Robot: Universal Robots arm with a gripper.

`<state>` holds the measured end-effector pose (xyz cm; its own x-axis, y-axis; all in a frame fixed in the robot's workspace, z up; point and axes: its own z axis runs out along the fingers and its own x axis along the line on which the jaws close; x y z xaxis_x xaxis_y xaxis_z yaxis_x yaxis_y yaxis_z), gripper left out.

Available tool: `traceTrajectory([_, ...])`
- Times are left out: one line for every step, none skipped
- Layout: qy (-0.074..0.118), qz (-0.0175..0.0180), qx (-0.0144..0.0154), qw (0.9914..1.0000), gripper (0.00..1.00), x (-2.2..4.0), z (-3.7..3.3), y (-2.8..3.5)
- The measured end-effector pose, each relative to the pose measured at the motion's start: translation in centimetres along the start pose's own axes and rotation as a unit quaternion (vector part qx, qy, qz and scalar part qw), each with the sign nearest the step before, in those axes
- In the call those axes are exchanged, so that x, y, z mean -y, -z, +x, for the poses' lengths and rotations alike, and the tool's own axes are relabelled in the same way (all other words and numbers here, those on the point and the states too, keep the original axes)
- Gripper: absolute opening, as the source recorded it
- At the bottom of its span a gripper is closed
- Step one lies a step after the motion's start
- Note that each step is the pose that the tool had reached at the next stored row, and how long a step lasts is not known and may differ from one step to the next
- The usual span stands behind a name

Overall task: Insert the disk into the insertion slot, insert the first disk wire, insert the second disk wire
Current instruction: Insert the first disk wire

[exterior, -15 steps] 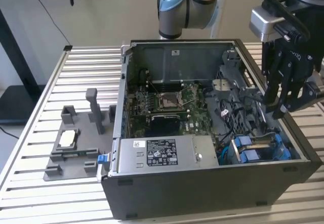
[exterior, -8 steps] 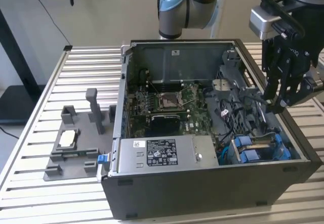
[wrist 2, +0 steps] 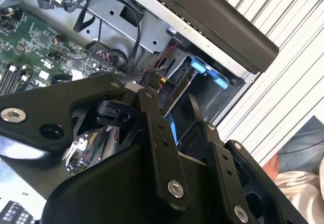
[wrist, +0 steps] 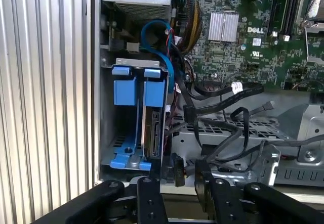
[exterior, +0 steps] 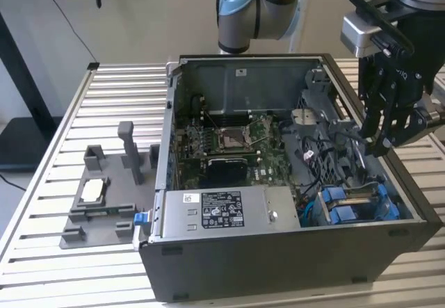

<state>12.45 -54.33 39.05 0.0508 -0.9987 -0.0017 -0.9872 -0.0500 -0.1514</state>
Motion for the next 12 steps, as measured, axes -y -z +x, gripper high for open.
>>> traceTrajectory([0.000,0.0000,0.0000,1.00000,0.40,0.00,0.00,0.00])
traceTrajectory([0.000,0.0000,0.0000,1.00000,0.40,0.01,0.00,0.00])
traceTrajectory([0.000,0.0000,0.0001,1.00000,0.40,0.01,0.00,-0.01])
traceTrajectory([0.000,0.0000,0.0000,1.00000,0.38,0.01,0.00,-0.01])
traceTrajectory([0.000,0.0000,0.0001,1.00000,0.38,0.01,0.00,-0.01])
traceTrajectory([0.000,0.0000,0.0000,1.00000,0.32,0.01,0.00,-0.01])
traceTrajectory([0.000,0.0000,0.0000,1.00000,0.26,0.01,0.00,-0.01])
traceTrajectory([0.000,0.0000,0.0000,1.00000,0.26,0.01,0.00,-0.01])
traceTrajectory([0.000,0.0000,0.0000,1.00000,0.20,0.01,0.00,-0.01])
traceTrajectory([0.000,0.0000,0.0000,1.00000,0.19,0.01,0.00,-0.01])
traceTrajectory([0.000,0.0000,0.0000,1.00000,0.19,0.01,0.00,-0.01])
traceTrajectory([0.000,0.0000,0.0000,1.00000,0.19,0.01,0.00,-0.02])
